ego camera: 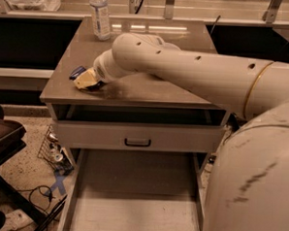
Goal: Place rxbar blueberry into middle drawer
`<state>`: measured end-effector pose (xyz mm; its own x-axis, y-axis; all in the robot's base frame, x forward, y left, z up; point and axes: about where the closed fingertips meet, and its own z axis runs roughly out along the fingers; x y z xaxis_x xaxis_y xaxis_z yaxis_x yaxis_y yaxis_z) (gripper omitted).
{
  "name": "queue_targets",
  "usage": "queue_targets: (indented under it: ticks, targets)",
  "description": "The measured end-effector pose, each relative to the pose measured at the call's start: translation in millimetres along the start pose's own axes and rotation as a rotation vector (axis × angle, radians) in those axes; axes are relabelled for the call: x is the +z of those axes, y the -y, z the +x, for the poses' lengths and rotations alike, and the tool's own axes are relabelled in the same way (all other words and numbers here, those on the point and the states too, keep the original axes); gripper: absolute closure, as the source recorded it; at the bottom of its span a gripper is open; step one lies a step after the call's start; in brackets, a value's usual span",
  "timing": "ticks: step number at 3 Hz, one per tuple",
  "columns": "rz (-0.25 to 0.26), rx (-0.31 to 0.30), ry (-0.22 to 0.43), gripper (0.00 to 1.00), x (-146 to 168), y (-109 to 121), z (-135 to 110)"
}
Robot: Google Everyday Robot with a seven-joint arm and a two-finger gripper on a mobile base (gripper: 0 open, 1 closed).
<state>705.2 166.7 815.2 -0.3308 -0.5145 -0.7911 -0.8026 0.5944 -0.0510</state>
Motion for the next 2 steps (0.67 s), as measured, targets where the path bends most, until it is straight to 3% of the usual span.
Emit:
queue_targets:
  ticks: [2]
  targets:
    - [0.000,0.000,0.000,1.00,-2.5,0.1,-3.3]
